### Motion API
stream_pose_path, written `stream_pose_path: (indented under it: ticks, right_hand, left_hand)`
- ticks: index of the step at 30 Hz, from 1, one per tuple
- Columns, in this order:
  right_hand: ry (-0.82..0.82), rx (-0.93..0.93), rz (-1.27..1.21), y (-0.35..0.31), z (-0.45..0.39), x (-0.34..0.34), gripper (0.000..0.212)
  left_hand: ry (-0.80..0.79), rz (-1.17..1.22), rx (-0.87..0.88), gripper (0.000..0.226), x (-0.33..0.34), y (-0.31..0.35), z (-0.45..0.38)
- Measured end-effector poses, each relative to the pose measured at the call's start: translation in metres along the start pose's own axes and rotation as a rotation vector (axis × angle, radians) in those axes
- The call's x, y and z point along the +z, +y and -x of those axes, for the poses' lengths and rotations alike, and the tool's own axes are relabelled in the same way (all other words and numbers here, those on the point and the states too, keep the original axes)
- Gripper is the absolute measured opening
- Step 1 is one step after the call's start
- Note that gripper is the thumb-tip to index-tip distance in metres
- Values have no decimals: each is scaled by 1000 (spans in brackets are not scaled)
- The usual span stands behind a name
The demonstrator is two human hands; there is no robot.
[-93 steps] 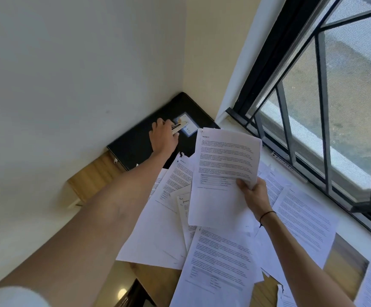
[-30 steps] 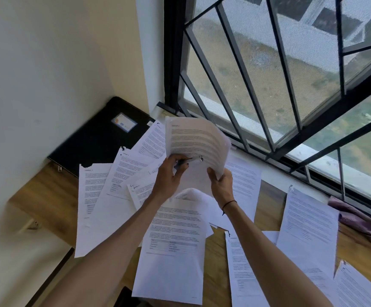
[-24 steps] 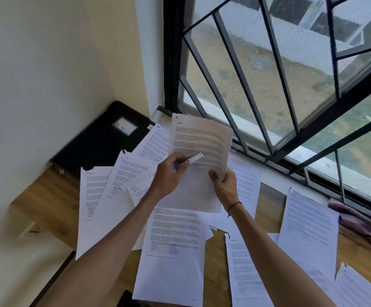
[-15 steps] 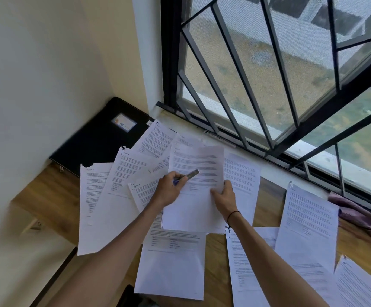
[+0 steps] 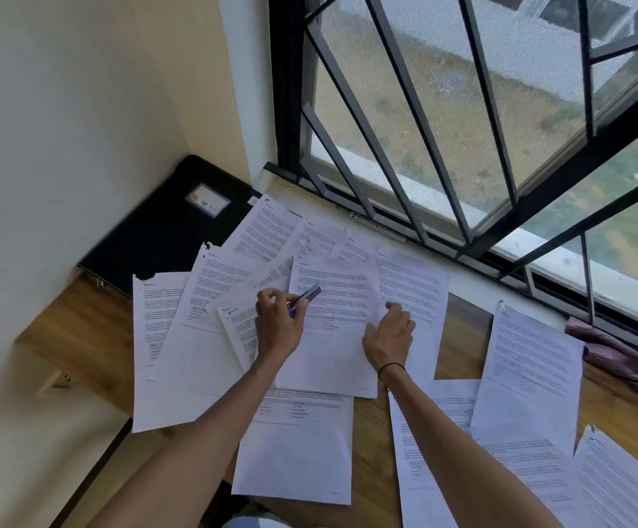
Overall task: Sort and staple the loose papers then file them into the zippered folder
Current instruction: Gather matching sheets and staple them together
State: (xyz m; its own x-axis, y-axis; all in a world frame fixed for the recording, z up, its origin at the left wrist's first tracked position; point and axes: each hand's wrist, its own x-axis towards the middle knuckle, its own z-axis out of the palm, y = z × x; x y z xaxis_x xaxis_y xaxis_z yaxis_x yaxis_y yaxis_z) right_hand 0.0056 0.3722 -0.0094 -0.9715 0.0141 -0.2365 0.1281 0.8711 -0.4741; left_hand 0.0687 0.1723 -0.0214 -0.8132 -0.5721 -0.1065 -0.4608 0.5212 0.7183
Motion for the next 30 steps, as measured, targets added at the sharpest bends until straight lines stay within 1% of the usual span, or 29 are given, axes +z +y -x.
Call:
stream_pose_path:
  ticks: [2, 3, 6, 8, 10, 12, 14, 16, 18, 21, 24, 26, 30]
  right_hand:
    - [33, -115, 26, -2, -2, 0, 56]
    - [22, -176, 60, -5, -4, -1, 59]
    - [-74, -349, 205, -13, -11, 2, 74]
    - [-143, -426, 306, -21, -17, 6, 85]
    - [-204, -464, 407, -27, -24, 10, 94]
    - [-263, -464, 481, -29, -31, 16, 99]
    - [-331, -428, 500, -28, -34, 20, 97]
    - [-373, -403, 500, -26, -36, 24, 93]
    - [-363, -394, 492, -24, -36, 27, 92]
    - [-379, -379, 476, -27, -36, 27, 92]
    - [-365, -366, 461, -34, -36, 24, 98]
    - [-282, -408, 424, -37, -35, 22, 102]
    - [-98, -615, 327, -46, -36, 13, 89]
  left_hand:
    - [0, 39, 11, 28, -3, -4, -5]
    - [-11, 58, 18, 28, -4, -5, -7]
    - [-32, 82, 56, 28, -6, -3, -13]
    - [-36, 81, 91, 27, -4, -3, -16]
    - [-70, 93, 115, 27, 2, -2, -18]
    - [-146, 132, 111, 28, 9, -4, -19]
    - [-215, 170, 63, 29, 14, -8, -21]
    - [-237, 200, -4, 31, 15, -13, -24]
    - [-251, 224, -39, 30, 14, -17, -27]
    - [-276, 228, -36, 30, 11, -16, -29]
    - [-267, 222, -24, 28, 7, -9, -30]
    - [-273, 210, 11, 26, 5, -4, -32]
    - [-286, 139, 80, 23, 4, 7, -37]
